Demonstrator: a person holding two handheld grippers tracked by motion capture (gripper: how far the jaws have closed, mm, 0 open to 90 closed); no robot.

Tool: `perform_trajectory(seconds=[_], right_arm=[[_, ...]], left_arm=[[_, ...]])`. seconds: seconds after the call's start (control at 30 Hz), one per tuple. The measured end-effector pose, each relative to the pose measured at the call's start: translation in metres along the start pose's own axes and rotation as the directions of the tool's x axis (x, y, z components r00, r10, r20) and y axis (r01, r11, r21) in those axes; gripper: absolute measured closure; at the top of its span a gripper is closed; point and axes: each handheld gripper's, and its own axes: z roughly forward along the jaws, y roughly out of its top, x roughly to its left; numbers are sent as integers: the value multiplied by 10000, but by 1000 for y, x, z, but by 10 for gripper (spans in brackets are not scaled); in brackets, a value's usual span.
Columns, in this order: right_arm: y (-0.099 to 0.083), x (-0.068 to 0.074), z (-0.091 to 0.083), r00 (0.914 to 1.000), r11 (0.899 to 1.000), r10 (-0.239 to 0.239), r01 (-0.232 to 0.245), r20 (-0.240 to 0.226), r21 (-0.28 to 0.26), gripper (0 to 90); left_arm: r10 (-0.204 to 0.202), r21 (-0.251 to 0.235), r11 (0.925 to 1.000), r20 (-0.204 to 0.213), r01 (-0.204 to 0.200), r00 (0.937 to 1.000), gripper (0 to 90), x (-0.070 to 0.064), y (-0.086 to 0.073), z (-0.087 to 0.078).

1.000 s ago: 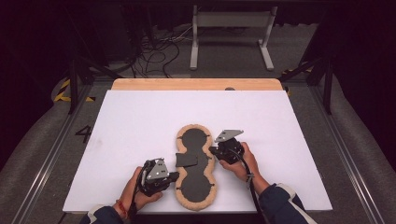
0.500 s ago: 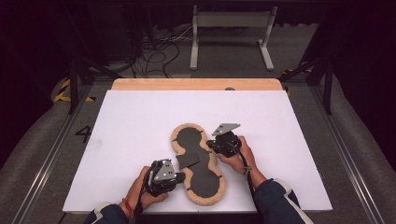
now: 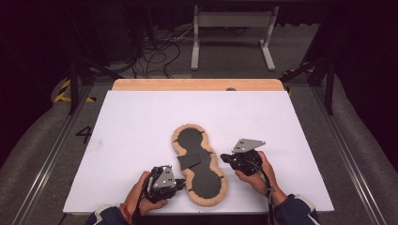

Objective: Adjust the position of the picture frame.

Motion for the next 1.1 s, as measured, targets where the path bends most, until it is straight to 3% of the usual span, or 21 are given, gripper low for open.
perform_trajectory(seconds=[0.03,0.57,0.67,0.77,1.1], right_arm=[[-6,1,-11,9999,9998,140,-140,-8,-104,900],[-56,1,-50,9936,9959,834,-858,761,301,900],[-63,6,-55,9939,9957,728,-772,831,517,900],[-67,8,-62,9926,9947,910,-944,809,400,900],[-72,16,-56,9907,9895,1187,-1235,657,748,900]], left_arm=[[46,-23,10000,48,-46,10000,825,0,1,1],[435,-15,9991,226,-434,9988,836,-8,15,15],[500,25,9987,85,-501,9987,835,-11,21,19],[462,47,9989,-17,-462,9989,835,-13,24,22],[462,20,9989,70,-462,9989,832,-14,34,32]])
